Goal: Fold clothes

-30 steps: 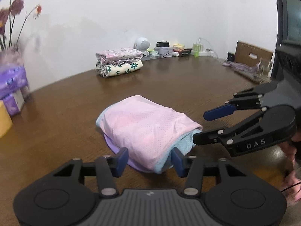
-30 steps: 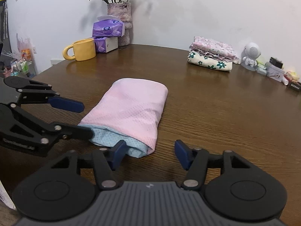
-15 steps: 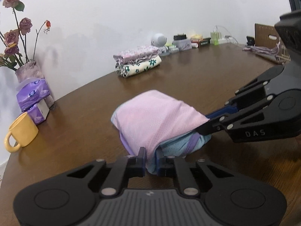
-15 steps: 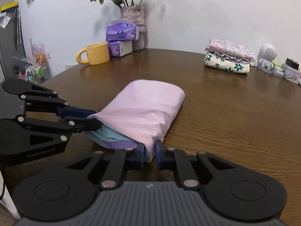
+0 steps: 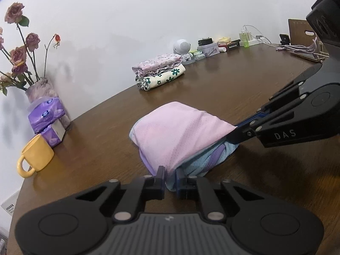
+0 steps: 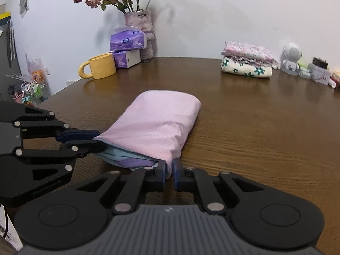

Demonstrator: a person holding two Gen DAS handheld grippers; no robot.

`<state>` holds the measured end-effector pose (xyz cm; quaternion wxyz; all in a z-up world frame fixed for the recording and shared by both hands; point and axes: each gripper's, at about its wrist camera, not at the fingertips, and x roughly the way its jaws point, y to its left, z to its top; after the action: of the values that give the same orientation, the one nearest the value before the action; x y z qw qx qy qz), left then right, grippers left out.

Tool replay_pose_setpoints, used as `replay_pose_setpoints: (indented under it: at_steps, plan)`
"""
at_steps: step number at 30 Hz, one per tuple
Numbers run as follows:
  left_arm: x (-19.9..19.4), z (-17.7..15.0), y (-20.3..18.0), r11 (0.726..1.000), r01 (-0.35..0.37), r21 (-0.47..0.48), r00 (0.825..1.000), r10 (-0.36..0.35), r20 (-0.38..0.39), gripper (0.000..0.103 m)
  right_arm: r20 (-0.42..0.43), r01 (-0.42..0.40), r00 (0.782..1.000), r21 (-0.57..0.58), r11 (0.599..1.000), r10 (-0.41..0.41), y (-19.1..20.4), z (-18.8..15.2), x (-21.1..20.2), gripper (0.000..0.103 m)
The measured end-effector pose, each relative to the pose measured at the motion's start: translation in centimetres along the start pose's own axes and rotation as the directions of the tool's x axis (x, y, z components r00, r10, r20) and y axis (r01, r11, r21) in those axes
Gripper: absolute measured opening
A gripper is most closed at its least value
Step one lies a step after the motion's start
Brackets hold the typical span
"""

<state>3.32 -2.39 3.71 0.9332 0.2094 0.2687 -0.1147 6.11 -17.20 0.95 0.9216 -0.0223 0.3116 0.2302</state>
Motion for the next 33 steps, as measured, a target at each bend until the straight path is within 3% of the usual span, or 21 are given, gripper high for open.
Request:
replay_pose_setpoints:
  at_steps: [3,7,10,12,17,19,20,23,26,30,33]
  plan:
    - [-0.1,-0.1,0.1,1.0,0.0,-0.013,1.0,0.0,-0.006,0.027,0.0,-0.004,1.0,-0.008,1.0,0.004,0.3,-0.1,-0.2,0.006]
    - [-0.3,-0.2,0.0,1.0,-0.015,-0.004,1.0,0.015,-0.007,0.029,0.026,0.009,1.0,0.005,1.0,-0.01,0.3,-0.1,-0.7,0.006]
    - [-0.1,-0.4,-0.1,1.0,-0.008,0.008,1.0,0.008,-0.013,0.005,0.028,0.011,1.0,0.018,1.0,-0.012,0.2,-0.2,-0.9,0.004]
    - [0.0,-0.5,-0.3,1.0,-0.003,0.016,1.0,0.003,-0.017,0.005,0.011,0.006,1.0,0.022,1.0,-0.007,0.1,-0.3,-0.7,0.005]
    - [-0.9,-0.3,1.6,0.993,0.087,-0.083,0.996,-0.088,-0.012,0.032,0.007,-0.031,1.0,0.028,0.999,0.031,0.1,-0.3,-2.0,0.017]
    - [-1.4,0.2,2.9,0.981,0.135,-0.139,0.991,-0.134,0.017,0.04,0.04,-0.067,0.997,0.073,0.995,0.064,-0.6,0.3,-3.0,0.036]
    - [-1.4,0.7,3.5,0.974,0.158,-0.163,0.987,-0.154,0.036,0.044,0.058,-0.073,0.996,0.088,0.993,0.068,-0.9,0.7,-3.0,0.038]
    - [-0.5,2.4,5.1,0.964,0.187,-0.189,0.982,-0.179,0.059,0.046,0.098,-0.07,0.993,0.122,0.99,0.058,-1.4,2.1,-2.6,0.038]
    - [1.5,4.4,6.6,0.964,0.198,-0.176,0.98,-0.193,0.047,0.049,0.084,-0.053,0.996,0.142,0.988,0.042,-1.6,3.6,-0.3,0.037]
    - [5.4,6.2,8.8,0.963,0.198,-0.181,0.978,-0.206,-0.024,0.046,0.036,-0.059,0.998,0.182,0.981,0.054,-2.1,5.0,2.8,0.019]
    - [7.8,6.5,10.8,0.942,0.253,-0.221,0.96,-0.272,-0.061,0.047,0.01,-0.038,0.999,0.175,0.984,0.037,-1.8,5.0,3.8,0.018]
